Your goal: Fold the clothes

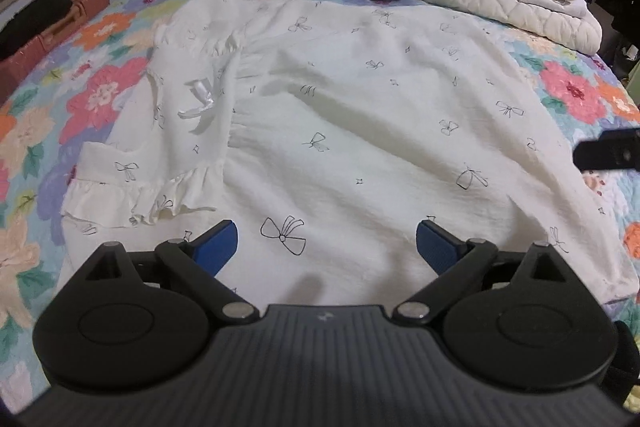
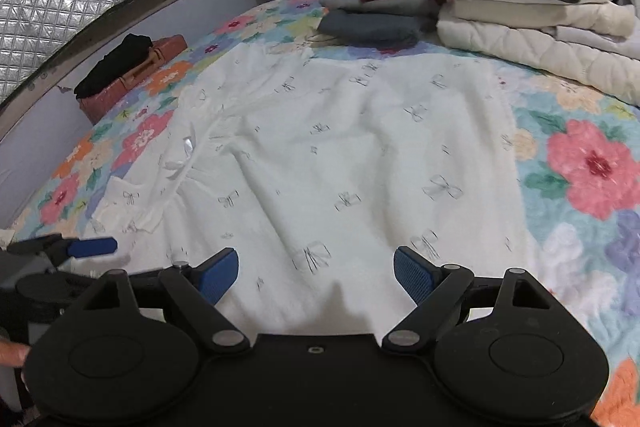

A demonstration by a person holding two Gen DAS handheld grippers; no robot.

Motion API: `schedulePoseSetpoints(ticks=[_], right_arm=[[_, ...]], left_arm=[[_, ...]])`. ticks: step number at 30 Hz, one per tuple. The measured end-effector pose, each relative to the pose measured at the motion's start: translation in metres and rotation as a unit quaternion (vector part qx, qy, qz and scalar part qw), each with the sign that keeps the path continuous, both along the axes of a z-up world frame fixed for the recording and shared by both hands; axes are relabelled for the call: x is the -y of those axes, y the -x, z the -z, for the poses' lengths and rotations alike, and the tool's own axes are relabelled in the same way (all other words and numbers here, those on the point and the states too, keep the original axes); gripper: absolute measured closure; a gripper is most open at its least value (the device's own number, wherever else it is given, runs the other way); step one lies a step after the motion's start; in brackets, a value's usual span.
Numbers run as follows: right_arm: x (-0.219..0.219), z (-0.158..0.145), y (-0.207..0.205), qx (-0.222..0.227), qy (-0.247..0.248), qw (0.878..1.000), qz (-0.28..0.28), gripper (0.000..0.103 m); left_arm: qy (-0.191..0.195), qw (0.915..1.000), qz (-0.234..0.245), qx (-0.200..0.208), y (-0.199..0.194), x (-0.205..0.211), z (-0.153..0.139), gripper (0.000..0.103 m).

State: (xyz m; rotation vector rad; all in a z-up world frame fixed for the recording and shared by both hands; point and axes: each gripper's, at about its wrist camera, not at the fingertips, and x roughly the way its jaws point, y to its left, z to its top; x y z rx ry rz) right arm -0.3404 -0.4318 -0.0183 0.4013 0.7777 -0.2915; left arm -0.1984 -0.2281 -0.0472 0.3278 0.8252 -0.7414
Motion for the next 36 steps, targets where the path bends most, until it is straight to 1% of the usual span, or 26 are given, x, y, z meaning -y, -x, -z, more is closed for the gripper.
schedulePoseSetpoints(ticks=[3,5,6,8,11,14,18,22,24,29,33,36], right_arm=[[-0.006,0.000,0.013,-0.003,0.004,1.000,-0.014,0.015],[-0.013,-0.001,0.018,-0.005,0.012,0.999,-0.030,0.015],[-0.016,-0.002,0.020,-0.008,0.017,0.999,-0.035,0.015],[-0.022,-0.005,0.026,-0.006,0.016,0.999,-0.042,0.015],[-0.026,-0.013,0.036,-0.005,0.012,0.998,-0.054,0.015],[-0.034,-0.019,0.045,-0.022,0.018,0.998,-0.063,0.015],[-0.045,-0.021,0.061,-0.029,0.025,0.996,-0.075,0.014],[-0.049,-0.020,0.069,-0.044,0.018,0.996,-0.071,0.014],[-0.049,-0.020,0.073,-0.041,0.020,0.997,-0.066,0.014],[-0.042,-0.017,0.076,-0.041,0.010,0.998,-0.043,0.014],[-0.038,-0.014,0.076,-0.043,0.013,0.998,-0.035,0.014],[-0.035,-0.012,0.075,-0.040,0.005,0.999,-0.031,0.014]], left_arm=[[-0.005,0.9998,-0.006,0.018,0.019,0.000,-0.010,0.005],[-0.009,0.9994,0.011,0.033,0.035,0.001,-0.017,0.001],[-0.011,0.9990,0.019,0.040,0.043,0.002,-0.020,0.001],[-0.013,0.9987,0.020,0.046,0.056,0.002,-0.026,0.000],[-0.008,0.9995,0.017,0.024,0.069,0.000,-0.031,0.000],[0.003,0.9999,0.010,-0.001,0.078,-0.004,-0.034,0.000],[0.002,0.9998,0.006,-0.017,0.088,-0.010,-0.035,0.000],[-0.013,0.9997,0.008,-0.020,0.097,-0.010,-0.036,0.000],[-0.017,0.9996,0.013,-0.017,0.102,-0.008,-0.037,0.000],[-0.017,0.9995,0.023,-0.012,0.109,-0.004,-0.038,0.000],[-0.019,0.9996,0.017,-0.014,0.110,-0.003,-0.037,0.000],[-0.022,0.9995,0.015,-0.015,0.109,-0.001,-0.035,0.000]])
